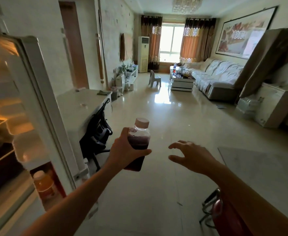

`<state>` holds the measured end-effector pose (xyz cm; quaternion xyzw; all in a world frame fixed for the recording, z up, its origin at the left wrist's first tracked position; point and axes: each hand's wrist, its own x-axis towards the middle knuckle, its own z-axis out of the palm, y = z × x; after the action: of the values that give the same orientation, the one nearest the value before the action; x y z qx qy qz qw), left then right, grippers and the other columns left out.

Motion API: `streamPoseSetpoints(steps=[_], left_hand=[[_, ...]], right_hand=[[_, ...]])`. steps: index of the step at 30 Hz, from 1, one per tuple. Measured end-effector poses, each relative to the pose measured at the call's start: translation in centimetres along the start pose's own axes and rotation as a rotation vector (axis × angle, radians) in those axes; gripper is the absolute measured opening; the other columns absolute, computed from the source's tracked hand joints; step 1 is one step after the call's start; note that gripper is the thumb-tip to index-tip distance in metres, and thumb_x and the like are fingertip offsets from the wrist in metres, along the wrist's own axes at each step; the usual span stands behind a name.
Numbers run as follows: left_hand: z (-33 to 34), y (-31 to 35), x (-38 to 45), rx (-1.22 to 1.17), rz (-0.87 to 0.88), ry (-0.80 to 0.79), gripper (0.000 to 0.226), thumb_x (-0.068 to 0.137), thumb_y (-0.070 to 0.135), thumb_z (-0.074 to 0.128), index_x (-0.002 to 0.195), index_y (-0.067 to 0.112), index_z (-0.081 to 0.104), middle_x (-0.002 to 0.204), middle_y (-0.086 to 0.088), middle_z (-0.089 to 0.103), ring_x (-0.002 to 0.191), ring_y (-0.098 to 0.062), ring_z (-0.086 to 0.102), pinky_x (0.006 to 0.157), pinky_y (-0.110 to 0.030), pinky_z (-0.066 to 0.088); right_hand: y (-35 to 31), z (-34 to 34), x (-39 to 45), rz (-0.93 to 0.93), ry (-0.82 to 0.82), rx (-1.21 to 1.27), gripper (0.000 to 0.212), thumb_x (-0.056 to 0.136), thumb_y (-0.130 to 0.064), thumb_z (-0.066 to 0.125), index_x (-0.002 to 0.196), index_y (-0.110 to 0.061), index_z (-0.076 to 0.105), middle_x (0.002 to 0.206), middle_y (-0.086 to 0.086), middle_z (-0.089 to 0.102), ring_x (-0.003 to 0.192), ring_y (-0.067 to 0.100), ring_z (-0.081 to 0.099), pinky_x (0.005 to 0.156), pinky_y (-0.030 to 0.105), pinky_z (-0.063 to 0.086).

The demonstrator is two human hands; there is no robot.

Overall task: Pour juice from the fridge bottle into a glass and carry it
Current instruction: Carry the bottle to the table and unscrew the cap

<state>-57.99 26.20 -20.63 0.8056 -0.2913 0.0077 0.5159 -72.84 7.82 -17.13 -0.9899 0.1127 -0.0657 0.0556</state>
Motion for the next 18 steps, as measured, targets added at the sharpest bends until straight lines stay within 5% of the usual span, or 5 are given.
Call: streamPoseSetpoints(steps=[11, 18], left_hand=[[8.0, -4.6, 18.8, -0.009, -0.049, 0.079, 0.092, 0.047, 0.044, 0.090, 0.123, 0.023, 0.044, 0.116, -0.003, 0.063, 0.100, -0.022, 0.063, 0.088, -0.043, 0.055], [11.2, -8.2, 30.7, -0.021, -0.094, 0.102, 0.089, 0.047, 0.042, 0.090, 0.121, 0.024, 0.043, 0.106, 0.003, 0.059, 0.094, -0.018, 0.061, 0.080, -0.033, 0.053]], right_hand=[[10.1, 0.3, 19.9, -0.062, 0.004, -0.041, 0.044, 0.086, -0.055, 0.050, 0.125, -0.033, 0.051, 0.121, -0.008, 0.059, 0.108, 0.016, 0.055, 0.084, 0.033, 0.040], [16.6, 0.5, 33.1, -0.114, 0.027, -0.042, 0.044, 0.087, -0.055, 0.049, 0.125, -0.034, 0.049, 0.123, -0.010, 0.058, 0.110, 0.014, 0.054, 0.086, 0.033, 0.037]])
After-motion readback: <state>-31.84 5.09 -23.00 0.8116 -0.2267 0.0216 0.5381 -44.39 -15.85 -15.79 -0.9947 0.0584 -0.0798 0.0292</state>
